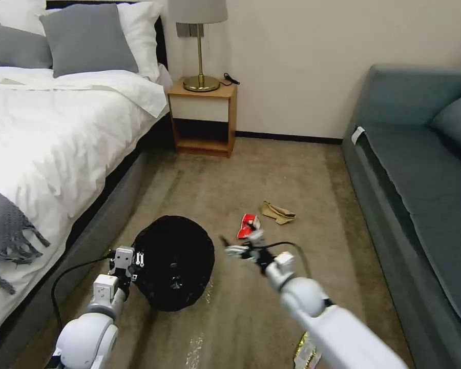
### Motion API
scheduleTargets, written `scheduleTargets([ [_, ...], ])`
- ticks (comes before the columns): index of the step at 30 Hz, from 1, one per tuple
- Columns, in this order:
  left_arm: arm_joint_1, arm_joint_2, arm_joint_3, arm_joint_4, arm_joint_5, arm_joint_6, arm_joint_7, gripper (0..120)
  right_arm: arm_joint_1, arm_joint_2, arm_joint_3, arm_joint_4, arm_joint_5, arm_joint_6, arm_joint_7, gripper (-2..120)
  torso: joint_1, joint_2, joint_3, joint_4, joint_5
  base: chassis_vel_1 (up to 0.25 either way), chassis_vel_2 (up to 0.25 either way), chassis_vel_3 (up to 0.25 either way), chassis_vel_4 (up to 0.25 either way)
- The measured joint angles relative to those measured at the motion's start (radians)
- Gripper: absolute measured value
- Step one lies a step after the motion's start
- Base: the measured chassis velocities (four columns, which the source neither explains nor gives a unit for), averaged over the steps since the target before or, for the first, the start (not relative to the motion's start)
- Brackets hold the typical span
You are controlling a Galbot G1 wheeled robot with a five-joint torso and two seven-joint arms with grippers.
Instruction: Pick up the trash bin, then pick up the garbage on the floor and place it into the trash bin.
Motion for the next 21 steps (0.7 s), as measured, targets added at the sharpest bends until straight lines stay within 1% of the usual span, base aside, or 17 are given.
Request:
scheduleTargets([
  [2, 0.001, -0.002, 0.0, 0.001, 0.004, -0.003, 0.001, 4, -0.08, -0.062, 0.058, 0.001, -0.049, 0.008, -0.001, 100, 0.0, 0.0, 0.0, 0.0001, 0.0002, 0.0, 0.0, 0.0, 0.0],
  [4, 0.001, -0.003, 0.0, 0.001, 0.004, -0.003, 0.001, 4, -0.089, -0.066, 0.064, 0.0, -0.056, 0.011, -0.001, 100, 0.0, 0.0, 0.0, 0.0, 0.0002, 0.0, 0.0, 0.0, 0.0],
  [6, 0.004, -0.005, 0.001, 0.001, 0.01, -0.005, 0.002, 4, -0.183, -0.095, 0.113, -0.013, -0.117, 0.033, 0.0, 100, 0.0, 0.0, 0.0, 0.0, 0.0003, 0.0, 0.0, 0.0, 0.0],
  [7, 0.004, -0.005, 0.001, 0.001, 0.01, -0.005, 0.002, 4, -0.183, -0.095, 0.113, -0.013, -0.117, 0.033, 0.0, 100, 0.0, 0.0, 0.0, 0.0, 0.0003, 0.0, 0.0, 0.0, 0.0],
  [10, 0.004, -0.007, 0.003, 0.001, 0.015, -0.006, 0.003, 4, -0.284, -0.117, 0.151, -0.01, -0.16, 0.044, 0.014, 100, 0.0, 0.0, 0.0, -0.0002, 0.0001, 0.0, 0.0, 0.0, 0.0],
  [11, 0.004, -0.007, 0.003, 0.001, 0.015, -0.006, 0.003, 4, -0.284, -0.117, 0.151, -0.01, -0.16, 0.044, 0.014, 100, 0.0, 0.0, 0.0, -0.0002, 0.0001, 0.0, 0.0, 0.0, 0.0],
  [14, 0.004, -0.012, 0.004, 0.003, 0.019, -0.01, 0.006, 4, -0.388, -0.13, 0.192, 0.016, -0.176, 0.049, 0.025, 100, 0.0, 0.0, 0.0, 0.0001, 0.0, 0.0, 0.0, 0.0, 0.0],
  [15, 0.004, -0.012, 0.004, 0.003, 0.019, -0.01, 0.006, 4, -0.388, -0.13, 0.192, 0.016, -0.176, 0.049, 0.025, 100, 0.0, 0.0, 0.0, 0.0001, 0.0, 0.0, 0.0, 0.0, 0.0],
  [17, 0.005, -0.016, 0.003, 0.006, 0.024, -0.014, 0.01, 4, -0.443, -0.133, 0.209, 0.023, -0.187, 0.055, 0.027, 100, 0.0, 0.0, 0.0, 0.0001, -0.0002, 0.0, 0.0, 0.0, 0.0],
  [18, 0.005, -0.016, 0.003, 0.006, 0.024, -0.014, 0.01, 4, -0.443, -0.133, 0.209, 0.023, -0.187, 0.055, 0.027, 100, 0.0, 0.0, 0.0, 0.0001, -0.0002, 0.0, 0.0, 0.0, 0.0],
  [21, 0.007, -0.031, 0.003, 0.009, 0.029, -0.021, 0.013, 4, -0.494, -0.128, 0.217, 0.0, -0.213, 0.073, 0.029, 100, 0.0, 0.0, 0.0, 0.0002, -0.0003, 0.0, 0.0, 0.0, 0.0],
])
